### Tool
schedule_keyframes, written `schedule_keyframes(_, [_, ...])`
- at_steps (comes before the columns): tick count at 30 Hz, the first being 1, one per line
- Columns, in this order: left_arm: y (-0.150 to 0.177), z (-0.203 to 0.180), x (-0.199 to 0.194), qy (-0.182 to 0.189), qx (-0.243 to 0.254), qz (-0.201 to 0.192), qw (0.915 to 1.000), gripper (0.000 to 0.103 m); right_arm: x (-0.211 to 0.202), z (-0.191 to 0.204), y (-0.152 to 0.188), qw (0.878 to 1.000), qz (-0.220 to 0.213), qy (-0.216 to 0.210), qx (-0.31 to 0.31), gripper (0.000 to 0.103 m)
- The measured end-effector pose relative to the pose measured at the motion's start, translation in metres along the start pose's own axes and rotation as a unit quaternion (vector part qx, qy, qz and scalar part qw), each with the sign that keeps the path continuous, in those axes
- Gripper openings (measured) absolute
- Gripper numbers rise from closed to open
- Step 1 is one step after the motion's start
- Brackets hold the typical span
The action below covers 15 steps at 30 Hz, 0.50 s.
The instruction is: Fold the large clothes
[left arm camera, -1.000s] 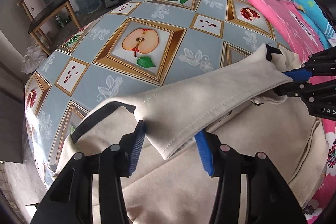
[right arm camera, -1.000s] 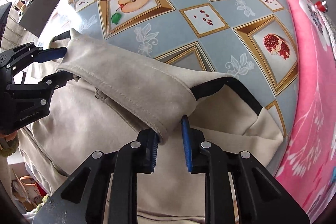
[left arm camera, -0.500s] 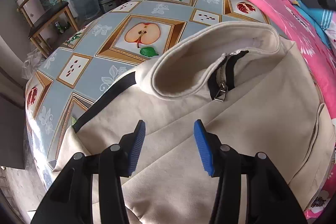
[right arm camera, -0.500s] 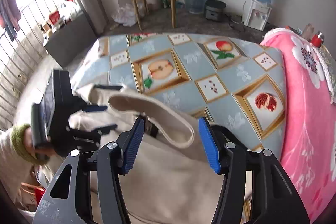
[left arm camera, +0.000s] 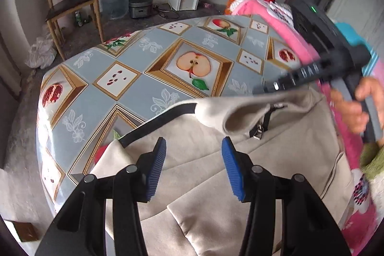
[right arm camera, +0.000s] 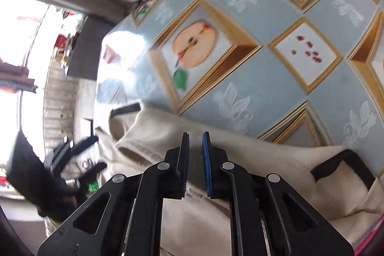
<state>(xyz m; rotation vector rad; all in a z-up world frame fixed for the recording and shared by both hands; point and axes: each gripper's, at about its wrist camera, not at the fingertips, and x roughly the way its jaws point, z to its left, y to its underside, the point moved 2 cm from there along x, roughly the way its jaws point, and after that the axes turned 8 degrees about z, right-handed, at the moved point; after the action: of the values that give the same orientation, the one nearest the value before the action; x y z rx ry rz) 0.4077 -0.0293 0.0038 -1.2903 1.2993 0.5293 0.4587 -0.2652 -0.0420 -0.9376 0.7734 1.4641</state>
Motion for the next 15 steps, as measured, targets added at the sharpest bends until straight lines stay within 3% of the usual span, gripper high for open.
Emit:
schedule_keyframes(4, [-0.009, 0.022, 0.005, 0.074, -0.074, 0.009, 0.9945, 0.048, 0.010, 0.033, 0.044, 0.995, 0.018, 0.031, -0.095, 0.012])
schedule_keyframes(6, [-0.010, 0.021, 0.013, 0.097, -0.090, 0.018, 0.9910, 0.048, 0.020, 0.040, 0.057, 0.991, 0.024, 0.067, -0.118, 0.012])
schedule_keyframes(10, [-0.003, 0.004, 0.033, 0.116, -0.104, 0.051, 0.9866, 0.048, 0.033, 0.046, 0.063, 0.986, 0.014, 0.110, -0.125, 0.011])
schedule_keyframes(13, [0.003, -0.004, 0.044, 0.120, -0.116, 0.069, 0.9836, 0.048, 0.029, 0.049, 0.064, 0.986, 0.006, 0.117, -0.114, 0.012])
schedule_keyframes(14, [0.004, -0.004, 0.047, 0.119, -0.120, 0.073, 0.9829, 0.048, 0.023, 0.048, 0.064, 0.988, 0.000, 0.110, -0.106, 0.015])
schedule_keyframes(15, [0.004, -0.003, 0.048, 0.120, -0.124, 0.074, 0.9823, 0.048, 0.013, 0.046, 0.066, 0.991, -0.010, 0.099, -0.095, 0.026])
